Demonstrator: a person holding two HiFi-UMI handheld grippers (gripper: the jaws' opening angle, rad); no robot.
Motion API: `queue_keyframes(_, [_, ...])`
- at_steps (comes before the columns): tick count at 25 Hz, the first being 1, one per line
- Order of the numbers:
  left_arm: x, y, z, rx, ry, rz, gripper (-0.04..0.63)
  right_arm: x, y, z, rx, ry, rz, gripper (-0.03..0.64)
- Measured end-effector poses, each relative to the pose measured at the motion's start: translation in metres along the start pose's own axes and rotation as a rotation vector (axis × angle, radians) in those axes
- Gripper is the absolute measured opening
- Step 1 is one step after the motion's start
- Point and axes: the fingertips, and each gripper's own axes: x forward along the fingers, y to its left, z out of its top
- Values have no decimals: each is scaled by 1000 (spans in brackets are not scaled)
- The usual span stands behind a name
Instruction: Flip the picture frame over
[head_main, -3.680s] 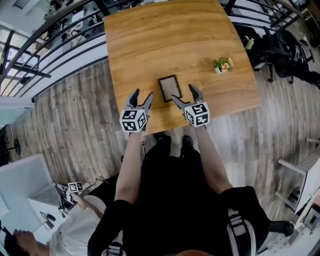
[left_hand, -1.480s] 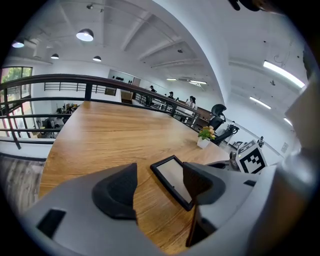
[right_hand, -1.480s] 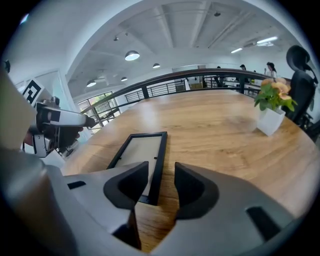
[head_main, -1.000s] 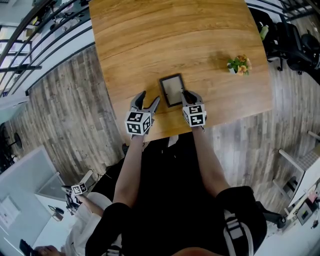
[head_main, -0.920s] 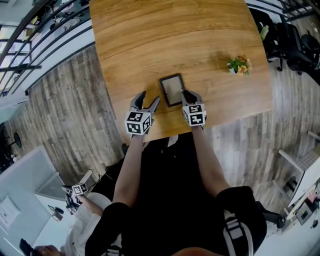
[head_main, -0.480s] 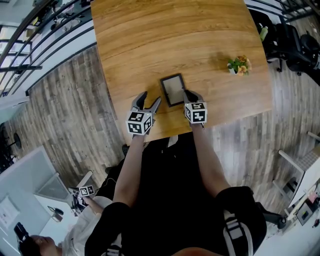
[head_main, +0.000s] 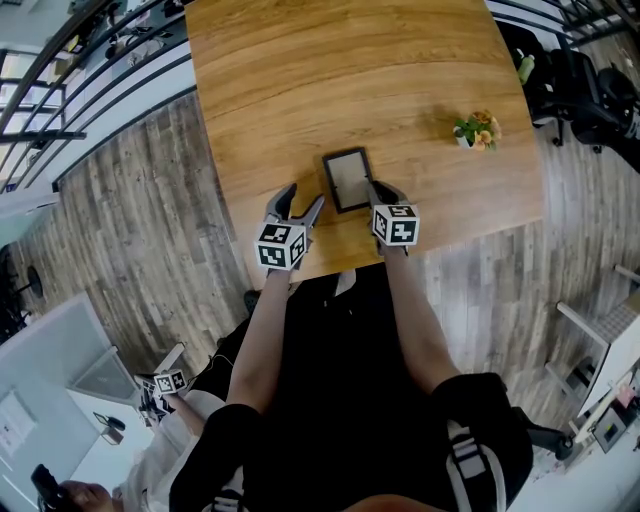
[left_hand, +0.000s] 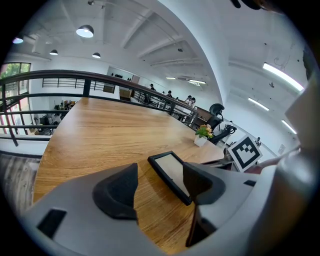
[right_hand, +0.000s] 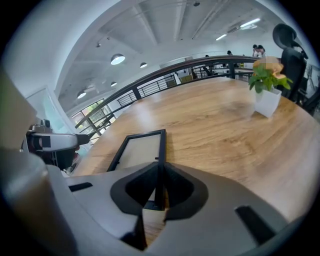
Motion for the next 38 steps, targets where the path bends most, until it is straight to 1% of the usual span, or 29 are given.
queue_keyframes(6, [-1, -7, 2, 4, -3, -8, 291, -7, 4, 3, -9, -13, 7, 50])
queue_keyframes(16, [-8, -15, 6, -1, -23, -17, 291, -25, 11, 16, -30, -65, 9, 49])
queue_keyframes(26, [-8, -24, 25, -77, -73, -69, 291, -48, 27, 31, -63, -133, 12, 51])
queue_keyframes(33, [-9, -29, 31, -121, -84, -106, 291, -64, 40, 38, -66, -187, 24, 51])
queue_keyframes(38, [-8, -32, 40, -199, -118, -153, 291, -75, 49, 44, -83, -219, 32, 51])
